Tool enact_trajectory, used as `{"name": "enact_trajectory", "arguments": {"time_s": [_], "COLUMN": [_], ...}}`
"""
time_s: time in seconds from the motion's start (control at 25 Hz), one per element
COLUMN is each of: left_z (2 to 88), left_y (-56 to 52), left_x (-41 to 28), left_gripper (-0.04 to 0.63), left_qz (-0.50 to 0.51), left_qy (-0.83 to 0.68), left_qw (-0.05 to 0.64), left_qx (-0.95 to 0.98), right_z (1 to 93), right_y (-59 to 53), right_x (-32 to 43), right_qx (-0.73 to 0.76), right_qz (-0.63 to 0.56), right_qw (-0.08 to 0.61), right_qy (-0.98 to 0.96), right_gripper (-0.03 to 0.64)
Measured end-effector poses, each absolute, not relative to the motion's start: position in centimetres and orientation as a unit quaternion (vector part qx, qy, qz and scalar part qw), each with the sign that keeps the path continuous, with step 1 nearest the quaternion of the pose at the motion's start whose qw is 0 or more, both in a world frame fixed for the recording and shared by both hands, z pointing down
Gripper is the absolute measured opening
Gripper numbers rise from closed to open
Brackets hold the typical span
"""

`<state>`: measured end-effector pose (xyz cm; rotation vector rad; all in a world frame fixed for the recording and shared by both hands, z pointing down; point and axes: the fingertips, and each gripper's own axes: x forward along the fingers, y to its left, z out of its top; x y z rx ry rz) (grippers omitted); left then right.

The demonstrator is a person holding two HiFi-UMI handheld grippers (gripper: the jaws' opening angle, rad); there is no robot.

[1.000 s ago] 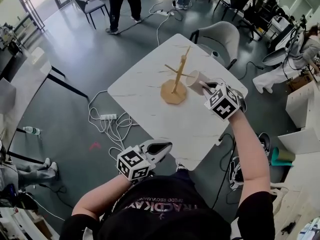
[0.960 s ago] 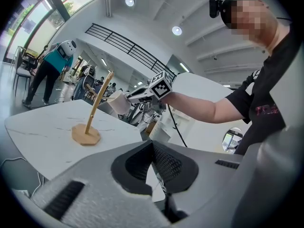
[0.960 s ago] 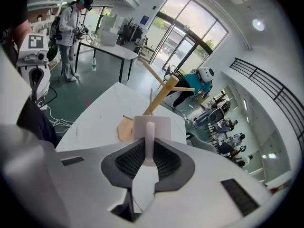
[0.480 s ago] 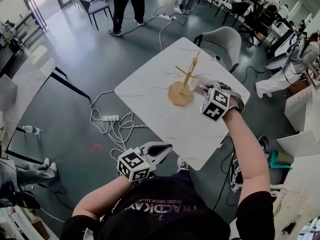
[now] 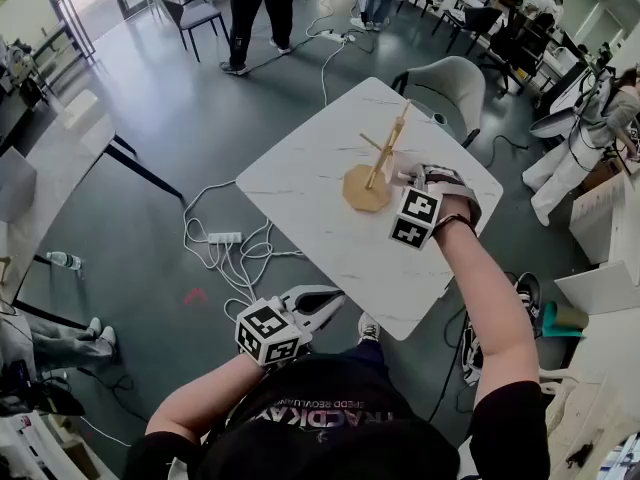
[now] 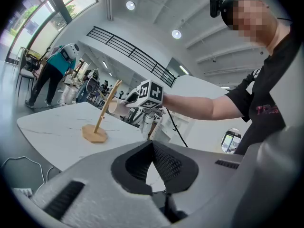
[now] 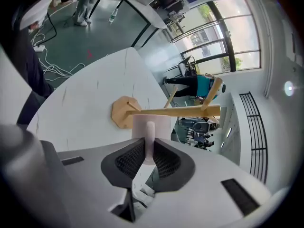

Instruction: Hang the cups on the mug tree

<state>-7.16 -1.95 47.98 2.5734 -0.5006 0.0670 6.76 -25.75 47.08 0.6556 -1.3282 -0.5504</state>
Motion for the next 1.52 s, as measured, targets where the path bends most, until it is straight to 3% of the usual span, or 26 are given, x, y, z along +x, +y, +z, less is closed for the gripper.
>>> {"name": "enact_trajectory", "arguments": {"time_s": [0.76,1.52], "left_z": [48.1,48.0], "left_y": [-1.8,-0.6], "left_x": [-8.3,-6.8], "left_gripper": [-0.003,-0.003], "left_qz": [0.024,0.029], "left_qy": [-0.186,-0.171], "left_qw": [0.258,0.252], "left_qx": [0.948,0.952], "right_z": [50.3,48.1], "right_y": [-25.2,-20.8], "right_x": [6.6,4.4], "right_qx": [0.246,0.261], "right_qz": [-0.302,-0.337], "right_qw": [0.768,0.709], "right_qy": [-0.509,-0.562], "right_gripper": [0.05,0.066]}}
